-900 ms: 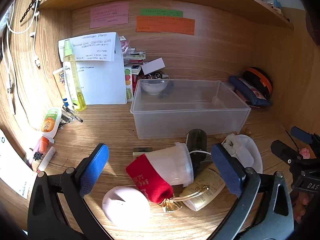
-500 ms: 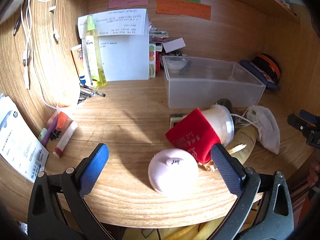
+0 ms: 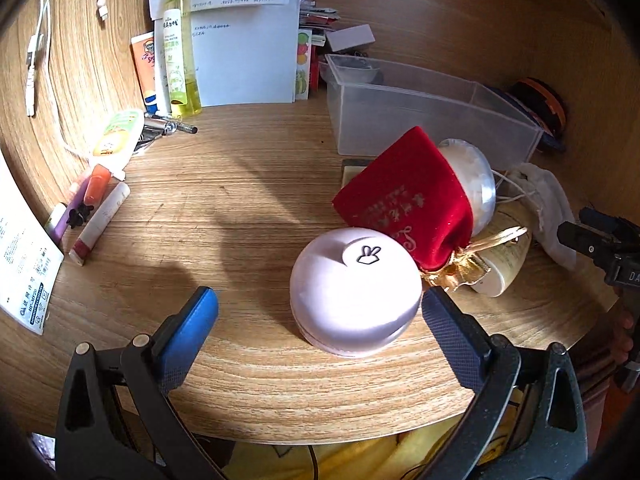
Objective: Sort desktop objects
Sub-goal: 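Grasp the white cloth bag with the right tool while the left tool grasps the pink container, then lift the white bag and pink container and carry both toward the clear box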
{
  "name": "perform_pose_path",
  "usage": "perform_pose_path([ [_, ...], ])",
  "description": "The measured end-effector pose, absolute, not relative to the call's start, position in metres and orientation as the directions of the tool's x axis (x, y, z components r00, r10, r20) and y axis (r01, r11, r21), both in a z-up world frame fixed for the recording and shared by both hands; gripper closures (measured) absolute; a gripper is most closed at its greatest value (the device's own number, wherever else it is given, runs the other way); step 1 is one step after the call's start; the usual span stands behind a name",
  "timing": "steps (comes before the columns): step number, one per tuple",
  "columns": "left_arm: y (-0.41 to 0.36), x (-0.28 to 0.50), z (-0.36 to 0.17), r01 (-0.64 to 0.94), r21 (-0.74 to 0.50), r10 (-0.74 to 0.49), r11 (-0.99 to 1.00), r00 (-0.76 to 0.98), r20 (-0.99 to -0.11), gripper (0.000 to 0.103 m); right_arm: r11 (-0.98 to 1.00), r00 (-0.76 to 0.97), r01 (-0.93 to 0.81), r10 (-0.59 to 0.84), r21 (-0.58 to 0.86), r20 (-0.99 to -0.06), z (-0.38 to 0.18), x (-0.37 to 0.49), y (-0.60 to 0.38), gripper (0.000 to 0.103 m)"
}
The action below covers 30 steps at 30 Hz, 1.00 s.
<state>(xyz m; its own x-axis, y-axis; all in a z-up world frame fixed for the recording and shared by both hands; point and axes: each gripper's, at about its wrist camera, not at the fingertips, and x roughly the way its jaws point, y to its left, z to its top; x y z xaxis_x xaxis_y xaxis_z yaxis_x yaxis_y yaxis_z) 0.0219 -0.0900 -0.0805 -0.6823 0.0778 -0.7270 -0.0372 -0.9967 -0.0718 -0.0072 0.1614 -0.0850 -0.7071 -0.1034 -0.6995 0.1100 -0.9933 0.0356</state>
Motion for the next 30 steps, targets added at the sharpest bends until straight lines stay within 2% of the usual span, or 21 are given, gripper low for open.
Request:
perform_pose_path([
  [2,-0.091,0.021,-0.082,-0.036,-0.076,0.080,-0.996,-0.682,-0.727,0.003,-0.992,-0.692,0.126,-0.109,0.030,-0.714,-0.089,-0.013,0.161,0.000],
  [4,-0.090,0.020,-0.084,-0.038,-0.079,0.084,-0.996,-0.678,-0.731,0.012,-0.990,-0.679,0.143,-0.108,0.013,-0.726,-0.091,-0.019,0.159,0.000],
  [8,-0.085,0.015,-0.084,-0.047,-0.053,0.071,-0.997,-0.679,-0.730,0.016,-0.984,-0.664,0.177,-0.094,-0.034,-0.742,-0.093,-0.028,0.152,0.004],
  [11,-0.085,0.012,-0.084,-0.051,-0.049,0.071,-0.997,-0.684,-0.726,0.021,-0.974,-0.638,0.220,-0.096,-0.061,-0.764,-0.096,-0.036,0.147,0.016],
  [12,-0.085,0.012,-0.084,-0.050,-0.043,0.065,-0.998,-0.686,-0.725,0.025,-0.971,-0.630,0.232,-0.102,-0.061,-0.770,-0.097,-0.038,0.147,0.025],
  [17,-0.086,0.008,-0.083,-0.057,-0.027,0.060,-0.998,-0.692,-0.719,0.040,-0.966,-0.621,0.257,-0.146,-0.024,-0.770,-0.097,-0.041,0.152,0.040],
  [21,-0.087,0.006,-0.083,-0.057,-0.022,0.055,-0.998,-0.696,-0.715,0.040,-0.970,-0.631,0.245,-0.169,0.013,-0.757,-0.095,-0.040,0.157,0.054],
  [27,-0.089,0.002,-0.083,-0.030,-0.023,0.037,-0.999,-0.692,-0.721,0.040,-0.973,-0.662,0.229,-0.163,0.010,-0.731,-0.089,-0.036,0.160,0.069],
  [30,-0.091,-0.001,-0.083,-0.012,-0.024,0.026,-1.000,-0.691,-0.722,0.040,-0.974,-0.664,0.227,-0.175,0.028,-0.727,-0.085,-0.036,0.163,0.073],
])
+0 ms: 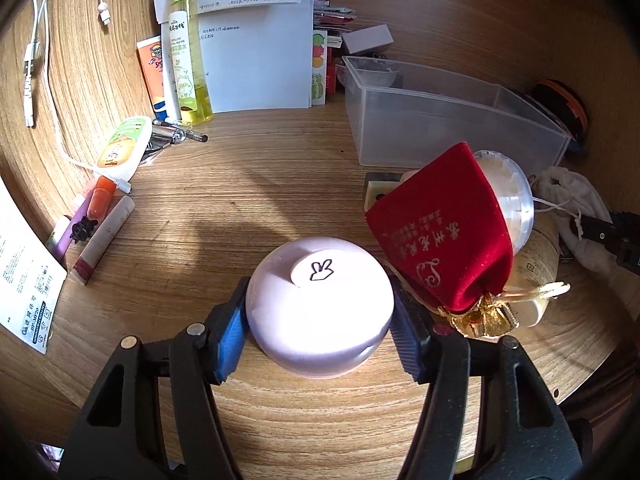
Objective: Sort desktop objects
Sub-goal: 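Lift the white bag and pink container and carry both toward the clear box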
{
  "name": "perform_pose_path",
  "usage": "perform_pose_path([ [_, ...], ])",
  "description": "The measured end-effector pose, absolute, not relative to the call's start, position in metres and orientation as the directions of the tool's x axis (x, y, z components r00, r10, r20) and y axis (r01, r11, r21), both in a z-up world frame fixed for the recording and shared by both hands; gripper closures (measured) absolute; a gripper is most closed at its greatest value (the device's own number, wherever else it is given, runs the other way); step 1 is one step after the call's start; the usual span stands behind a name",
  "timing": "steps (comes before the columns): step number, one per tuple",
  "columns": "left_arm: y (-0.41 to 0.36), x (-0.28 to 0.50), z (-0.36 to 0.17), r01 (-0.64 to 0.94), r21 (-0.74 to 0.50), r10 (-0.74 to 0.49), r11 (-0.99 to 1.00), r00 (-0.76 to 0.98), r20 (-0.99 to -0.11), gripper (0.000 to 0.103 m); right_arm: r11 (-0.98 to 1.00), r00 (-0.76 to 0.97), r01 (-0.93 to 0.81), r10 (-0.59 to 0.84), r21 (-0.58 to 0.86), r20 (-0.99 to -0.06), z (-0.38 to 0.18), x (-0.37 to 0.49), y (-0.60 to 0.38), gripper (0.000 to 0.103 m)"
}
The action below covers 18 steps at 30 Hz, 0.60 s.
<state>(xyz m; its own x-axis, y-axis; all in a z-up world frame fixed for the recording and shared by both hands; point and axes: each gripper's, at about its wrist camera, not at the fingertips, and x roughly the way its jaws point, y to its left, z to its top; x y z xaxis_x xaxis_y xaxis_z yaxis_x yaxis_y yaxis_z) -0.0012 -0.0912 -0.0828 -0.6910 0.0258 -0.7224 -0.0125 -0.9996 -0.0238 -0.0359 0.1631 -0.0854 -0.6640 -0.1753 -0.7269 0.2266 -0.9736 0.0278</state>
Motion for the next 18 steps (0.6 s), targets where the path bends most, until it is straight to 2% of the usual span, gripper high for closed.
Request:
perform_pose_path([
  [18,-0.098,-0.002,-0.053,0.027,-0.023,-0.004,-0.999,-0.745,-0.667,0.040,-0.976,-0.741,0.213,-0.187,0.038,-0.645,-0.048,-0.023,0.181,0.075],
])
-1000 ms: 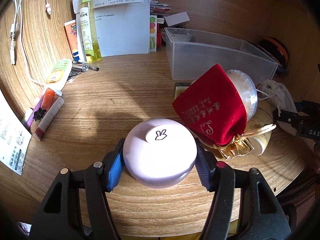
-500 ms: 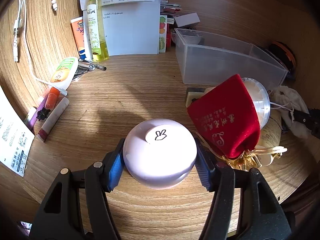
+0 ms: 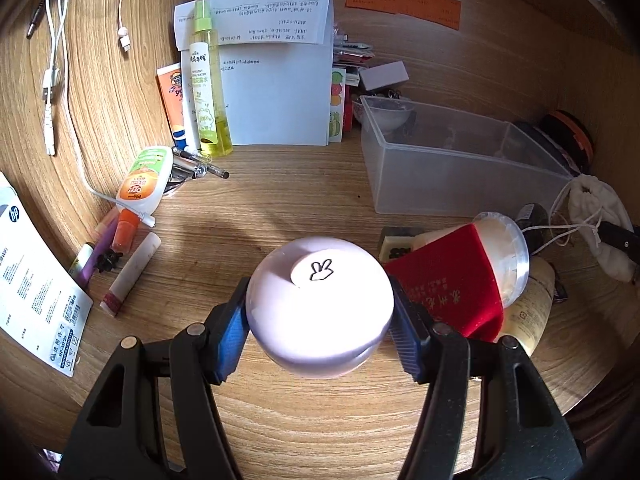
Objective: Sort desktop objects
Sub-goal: 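Lift the white bag and pink container and carry both toward the clear box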
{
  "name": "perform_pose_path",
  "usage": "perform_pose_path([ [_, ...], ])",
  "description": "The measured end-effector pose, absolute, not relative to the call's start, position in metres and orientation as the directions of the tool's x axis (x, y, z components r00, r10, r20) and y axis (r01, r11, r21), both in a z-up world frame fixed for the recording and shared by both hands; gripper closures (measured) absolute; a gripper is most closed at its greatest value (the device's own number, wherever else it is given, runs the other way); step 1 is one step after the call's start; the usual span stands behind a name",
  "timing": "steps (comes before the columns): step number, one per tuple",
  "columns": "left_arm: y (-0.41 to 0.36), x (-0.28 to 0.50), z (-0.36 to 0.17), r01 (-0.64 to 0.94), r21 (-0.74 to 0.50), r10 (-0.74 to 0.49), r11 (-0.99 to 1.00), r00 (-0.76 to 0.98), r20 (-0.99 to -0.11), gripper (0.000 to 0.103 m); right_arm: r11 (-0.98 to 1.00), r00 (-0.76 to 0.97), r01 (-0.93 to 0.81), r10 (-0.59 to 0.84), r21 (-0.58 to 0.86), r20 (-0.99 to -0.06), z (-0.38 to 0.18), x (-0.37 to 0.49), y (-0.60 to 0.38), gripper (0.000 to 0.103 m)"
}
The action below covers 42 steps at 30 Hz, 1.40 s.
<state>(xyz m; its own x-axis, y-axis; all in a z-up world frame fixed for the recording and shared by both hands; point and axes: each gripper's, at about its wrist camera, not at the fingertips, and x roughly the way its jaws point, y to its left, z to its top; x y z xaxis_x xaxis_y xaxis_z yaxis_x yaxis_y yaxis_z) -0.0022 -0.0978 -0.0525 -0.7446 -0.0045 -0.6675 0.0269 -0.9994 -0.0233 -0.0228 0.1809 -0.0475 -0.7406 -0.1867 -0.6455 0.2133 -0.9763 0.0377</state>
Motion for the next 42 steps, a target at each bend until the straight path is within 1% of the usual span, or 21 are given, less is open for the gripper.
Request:
perform_pose_path([
  [10,-0.091,-0.006,-0.029,0.010,-0.010,-0.002,-1.000,-0.783,-0.622,0.040,-0.973,-0.797,0.233,-0.189,-0.003,-0.573,-0.010,-0.020,0.176,0.075],
  [24,-0.083,-0.020,0.018,-0.038,-0.001,0.033,-0.999,-0.841,-0.540,0.040,-0.969,-0.832,0.245,-0.214,0.007,-0.512,0.020,-0.033,0.174,0.075],
  [30,-0.076,-0.038,0.031,-0.078,0.007,0.063,-0.997,-0.844,-0.533,0.040,-0.968,-0.836,0.249,-0.221,0.011,-0.502,0.026,-0.047,0.172,0.075],
  [37,-0.065,-0.065,0.047,-0.123,0.029,0.089,-0.992,-0.843,-0.531,0.040,-0.967,-0.815,0.253,-0.233,0.036,-0.531,0.020,-0.076,0.170,0.075],
  [42,-0.058,-0.087,0.060,-0.166,0.027,0.127,-0.986,-0.839,-0.530,0.040,-0.964,-0.812,0.261,-0.250,0.055,-0.527,0.022,-0.090,0.171,0.075],
])
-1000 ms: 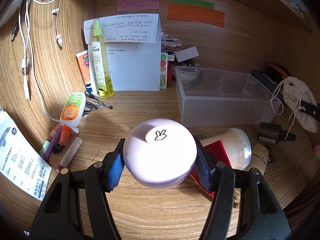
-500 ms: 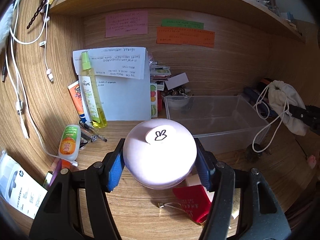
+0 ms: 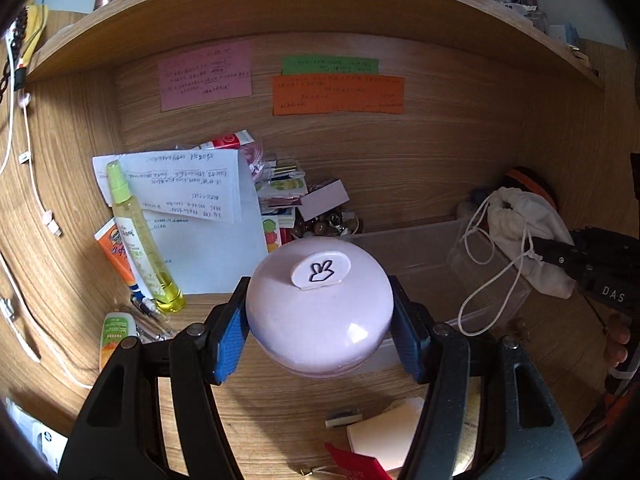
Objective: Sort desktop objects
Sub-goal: 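Lift the white bag and pink container and carry both toward the clear box, then lower the pink container into the clear box and open the left tool while the right tool releases the bag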
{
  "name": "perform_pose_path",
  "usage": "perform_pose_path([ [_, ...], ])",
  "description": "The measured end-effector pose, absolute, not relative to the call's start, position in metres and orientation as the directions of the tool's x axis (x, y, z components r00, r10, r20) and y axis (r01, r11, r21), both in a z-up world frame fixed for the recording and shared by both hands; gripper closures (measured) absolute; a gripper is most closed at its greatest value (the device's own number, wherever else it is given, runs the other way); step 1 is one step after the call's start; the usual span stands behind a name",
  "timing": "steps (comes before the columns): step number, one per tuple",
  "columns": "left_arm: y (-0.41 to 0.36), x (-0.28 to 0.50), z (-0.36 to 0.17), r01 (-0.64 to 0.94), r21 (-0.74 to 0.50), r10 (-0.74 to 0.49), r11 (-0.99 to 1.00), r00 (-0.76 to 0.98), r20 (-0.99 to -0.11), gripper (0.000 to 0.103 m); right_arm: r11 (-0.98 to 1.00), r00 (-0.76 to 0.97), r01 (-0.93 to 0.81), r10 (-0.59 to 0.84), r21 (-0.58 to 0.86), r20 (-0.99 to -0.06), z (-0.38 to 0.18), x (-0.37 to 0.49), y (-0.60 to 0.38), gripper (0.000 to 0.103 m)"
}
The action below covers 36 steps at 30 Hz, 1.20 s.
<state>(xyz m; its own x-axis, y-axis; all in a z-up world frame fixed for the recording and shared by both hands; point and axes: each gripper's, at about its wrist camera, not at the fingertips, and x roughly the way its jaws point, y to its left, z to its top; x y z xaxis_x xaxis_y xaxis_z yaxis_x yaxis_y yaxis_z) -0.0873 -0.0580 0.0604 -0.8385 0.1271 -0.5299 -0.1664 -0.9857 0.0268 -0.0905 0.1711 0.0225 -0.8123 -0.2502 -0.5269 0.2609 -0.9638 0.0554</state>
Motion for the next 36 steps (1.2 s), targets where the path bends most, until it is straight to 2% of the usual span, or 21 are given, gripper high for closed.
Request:
perform_pose_path([
  [12,-0.030,-0.156,0.052,-0.255,0.027,0.185,-0.967,-0.765,-0.617,0.040,-0.958,-0.809,0.282,-0.261,0.042,-0.526,0.030,-0.130,0.169,0.075],
  [20,-0.014,-0.203,0.024,-0.272,0.069,0.146,-0.960,-0.696,-0.703,0.040,-0.953,-0.752,0.298,-0.268,0.051,-0.603,0.009,-0.163,0.174,0.075],
  [27,-0.004,-0.239,0.002,-0.311,0.060,0.149,-0.949,-0.605,-0.782,0.040,-0.951,-0.704,0.307,-0.258,0.045,-0.662,-0.011,-0.180,0.174,0.075],
  [36,0.010,-0.253,-0.019,-0.360,0.087,0.126,-0.929,-0.528,-0.840,0.040,-0.939,-0.647,0.344,-0.241,0.005,-0.724,-0.029,-0.196,0.165,0.075],
])
